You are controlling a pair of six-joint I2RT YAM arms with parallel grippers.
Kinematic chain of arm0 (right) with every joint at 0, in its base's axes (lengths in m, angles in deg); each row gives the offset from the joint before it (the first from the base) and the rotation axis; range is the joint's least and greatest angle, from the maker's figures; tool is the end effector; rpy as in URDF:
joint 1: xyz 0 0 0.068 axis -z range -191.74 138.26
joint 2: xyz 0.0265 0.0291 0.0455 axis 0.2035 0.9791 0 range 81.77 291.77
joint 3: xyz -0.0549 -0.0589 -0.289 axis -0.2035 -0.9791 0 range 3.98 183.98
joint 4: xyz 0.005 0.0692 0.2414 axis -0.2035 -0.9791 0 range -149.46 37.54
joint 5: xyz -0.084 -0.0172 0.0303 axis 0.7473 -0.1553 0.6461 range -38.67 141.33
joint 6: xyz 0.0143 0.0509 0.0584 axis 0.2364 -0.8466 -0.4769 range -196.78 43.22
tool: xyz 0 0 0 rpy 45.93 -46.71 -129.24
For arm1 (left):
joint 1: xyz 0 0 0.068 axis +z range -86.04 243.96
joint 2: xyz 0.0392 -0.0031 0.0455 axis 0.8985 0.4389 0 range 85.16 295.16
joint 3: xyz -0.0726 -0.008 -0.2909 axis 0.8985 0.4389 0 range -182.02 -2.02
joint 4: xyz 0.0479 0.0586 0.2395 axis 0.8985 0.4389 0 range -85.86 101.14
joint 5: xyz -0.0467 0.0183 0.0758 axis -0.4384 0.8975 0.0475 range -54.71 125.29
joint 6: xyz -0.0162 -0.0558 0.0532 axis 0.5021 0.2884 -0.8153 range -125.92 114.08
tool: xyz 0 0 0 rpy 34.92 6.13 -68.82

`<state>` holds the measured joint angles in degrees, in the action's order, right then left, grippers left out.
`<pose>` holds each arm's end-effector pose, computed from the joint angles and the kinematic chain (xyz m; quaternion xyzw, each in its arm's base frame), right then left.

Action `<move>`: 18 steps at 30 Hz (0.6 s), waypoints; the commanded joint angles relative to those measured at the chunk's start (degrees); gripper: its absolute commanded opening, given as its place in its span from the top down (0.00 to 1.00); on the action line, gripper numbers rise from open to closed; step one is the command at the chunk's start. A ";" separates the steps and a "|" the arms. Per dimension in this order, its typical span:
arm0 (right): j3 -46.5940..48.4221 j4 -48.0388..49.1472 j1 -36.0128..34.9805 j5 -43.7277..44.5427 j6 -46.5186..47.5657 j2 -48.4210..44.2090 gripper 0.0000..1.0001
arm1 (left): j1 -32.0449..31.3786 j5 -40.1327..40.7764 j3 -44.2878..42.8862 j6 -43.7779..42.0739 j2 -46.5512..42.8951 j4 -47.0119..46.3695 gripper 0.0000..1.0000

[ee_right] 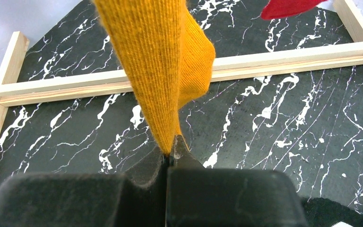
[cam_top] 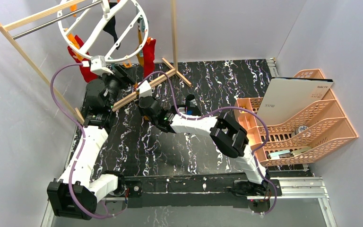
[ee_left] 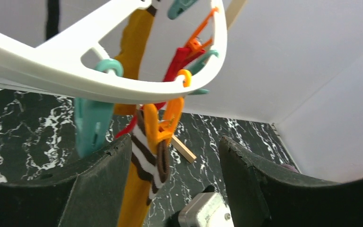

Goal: Remove the socks clipped to the hanger

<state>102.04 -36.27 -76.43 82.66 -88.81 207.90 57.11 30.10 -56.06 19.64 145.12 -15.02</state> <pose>0.2695 0.4873 0.2651 -0.1792 0.7455 0.2122 0.6059 0.2478 -0.0360 0.4342 -0.0657 0.6178 -0.2456 0.7441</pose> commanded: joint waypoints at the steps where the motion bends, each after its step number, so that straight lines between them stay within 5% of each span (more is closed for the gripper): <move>1: 2.50 -1.26 -0.65 0.67 -0.36 0.87 0.99 | -1.23 8.95 -1.98 -2.67 -0.95 -0.14 0.35; 18: 3.23 -1.42 -0.79 0.71 0.17 1.58 0.99 | -9.28 22.46 -2.81 -11.35 2.87 -4.07 0.47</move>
<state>103.20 -36.51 -76.69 82.90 -88.95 208.71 48.87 46.01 -57.37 12.06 149.93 -17.09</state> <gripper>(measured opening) 0.042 0.543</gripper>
